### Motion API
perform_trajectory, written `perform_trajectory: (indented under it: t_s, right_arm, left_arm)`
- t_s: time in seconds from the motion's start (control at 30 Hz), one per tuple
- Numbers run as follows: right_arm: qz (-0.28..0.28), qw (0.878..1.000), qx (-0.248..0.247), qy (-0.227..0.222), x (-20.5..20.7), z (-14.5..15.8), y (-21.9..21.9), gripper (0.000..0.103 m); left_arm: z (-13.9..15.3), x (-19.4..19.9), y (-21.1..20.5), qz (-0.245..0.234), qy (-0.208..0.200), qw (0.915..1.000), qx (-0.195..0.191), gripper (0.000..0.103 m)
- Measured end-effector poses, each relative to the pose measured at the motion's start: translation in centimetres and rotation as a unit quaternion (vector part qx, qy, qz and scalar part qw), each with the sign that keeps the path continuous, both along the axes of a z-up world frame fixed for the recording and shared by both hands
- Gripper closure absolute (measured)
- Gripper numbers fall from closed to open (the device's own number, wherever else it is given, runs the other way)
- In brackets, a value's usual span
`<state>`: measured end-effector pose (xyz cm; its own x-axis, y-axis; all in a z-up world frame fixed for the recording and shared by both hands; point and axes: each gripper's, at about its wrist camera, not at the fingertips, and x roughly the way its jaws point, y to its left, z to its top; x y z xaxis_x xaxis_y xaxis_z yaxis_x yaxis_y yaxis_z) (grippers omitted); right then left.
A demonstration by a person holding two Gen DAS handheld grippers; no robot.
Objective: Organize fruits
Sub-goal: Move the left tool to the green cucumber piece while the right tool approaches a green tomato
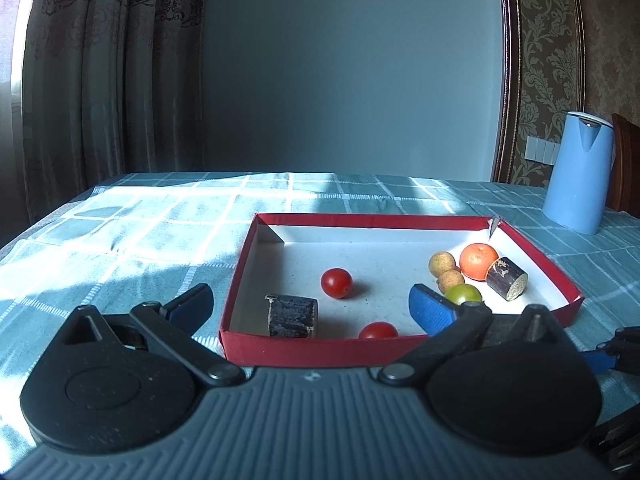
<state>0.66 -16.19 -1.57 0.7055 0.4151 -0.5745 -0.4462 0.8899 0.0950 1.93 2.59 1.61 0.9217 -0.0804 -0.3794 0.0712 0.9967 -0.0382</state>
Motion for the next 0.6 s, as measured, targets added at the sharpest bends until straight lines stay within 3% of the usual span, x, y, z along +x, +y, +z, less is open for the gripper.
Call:
perform_trajectory:
  t_s: [0.17,0.3,0.4,0.47,0.6]
  right_arm:
    - [0.012,0.999,-0.003,-0.031,-1.0,0.3,0.5,0.028]
    - [-0.015,0.998,-0.008,-0.061,-1.2,0.9,0.2,0.029]
    - [-0.011,0.998,-0.033,-0.052,-1.1,0.9,0.1,0.041]
    - [-0.037,0.996,-0.051,-0.067,-1.5,0.8,-0.3,0.043]
    - [-0.085,0.993,-0.03,-0.071,-1.1,1.2,-2.4,0.043]
  left_arm:
    - [0.0,-0.9,-0.2,-0.014,-0.005,0.9999,0.004,0.0]
    - [-0.2,-1.5,-0.3,-0.036,0.005,0.9994,0.001,0.0]
    - [-0.6,-2.2,-0.8,-0.062,0.017,0.9978,0.014,0.0]
    - [-1.0,-3.0,-1.6,-0.09,0.021,0.9954,0.026,0.0]
    - [-1.3,-3.8,-3.3,-0.129,0.012,0.9898,0.058,0.0]
